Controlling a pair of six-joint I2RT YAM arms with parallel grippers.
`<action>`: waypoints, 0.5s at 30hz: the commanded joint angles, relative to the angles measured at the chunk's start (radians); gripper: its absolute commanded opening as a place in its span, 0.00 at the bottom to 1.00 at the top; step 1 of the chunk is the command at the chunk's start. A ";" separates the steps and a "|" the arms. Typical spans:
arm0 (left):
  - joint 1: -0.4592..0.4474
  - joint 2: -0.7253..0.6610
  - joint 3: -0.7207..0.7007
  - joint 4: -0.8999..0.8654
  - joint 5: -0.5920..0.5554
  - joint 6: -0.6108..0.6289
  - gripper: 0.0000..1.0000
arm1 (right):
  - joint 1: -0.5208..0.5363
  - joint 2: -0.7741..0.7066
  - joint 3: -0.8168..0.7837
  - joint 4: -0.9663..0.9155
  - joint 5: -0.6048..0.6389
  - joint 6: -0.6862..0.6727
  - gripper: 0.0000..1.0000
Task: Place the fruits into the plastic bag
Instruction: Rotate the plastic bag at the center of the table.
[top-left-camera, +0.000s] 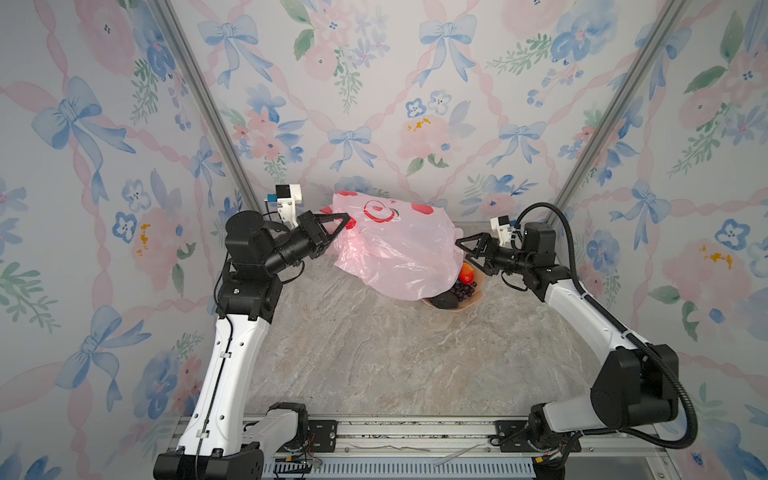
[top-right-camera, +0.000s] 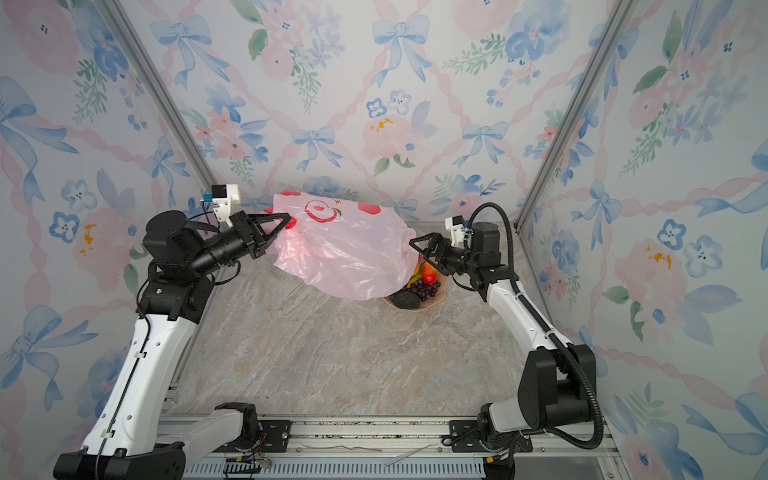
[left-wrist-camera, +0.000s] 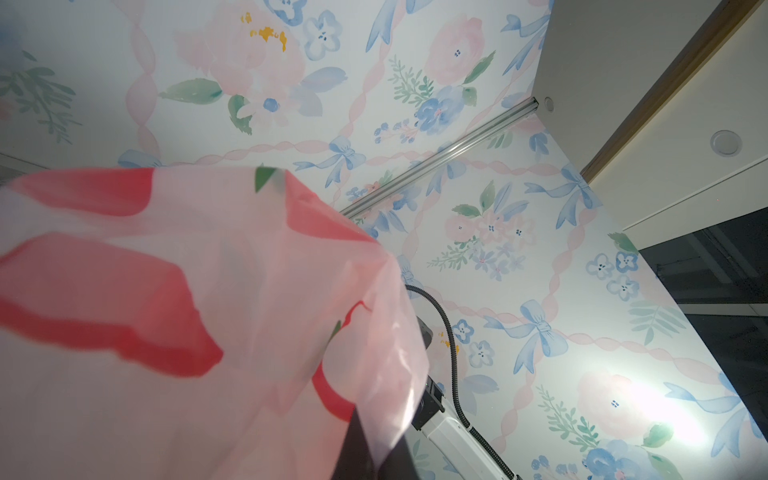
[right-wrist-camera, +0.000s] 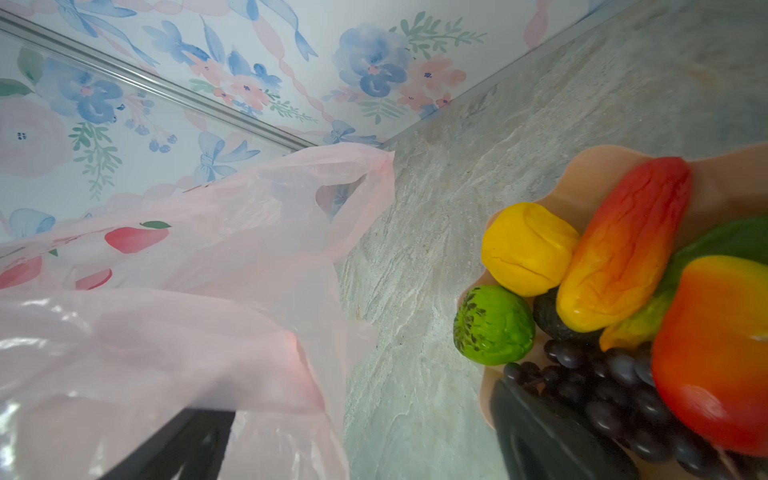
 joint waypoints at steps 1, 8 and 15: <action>-0.007 0.008 0.000 0.042 0.025 -0.016 0.00 | 0.033 0.034 0.009 0.093 -0.051 0.013 0.96; 0.002 0.016 -0.010 0.041 0.027 -0.008 0.00 | 0.077 0.070 0.044 0.146 -0.073 0.034 0.82; 0.057 0.030 0.010 -0.148 -0.049 0.164 0.00 | 0.004 -0.055 -0.035 0.152 0.004 0.064 0.27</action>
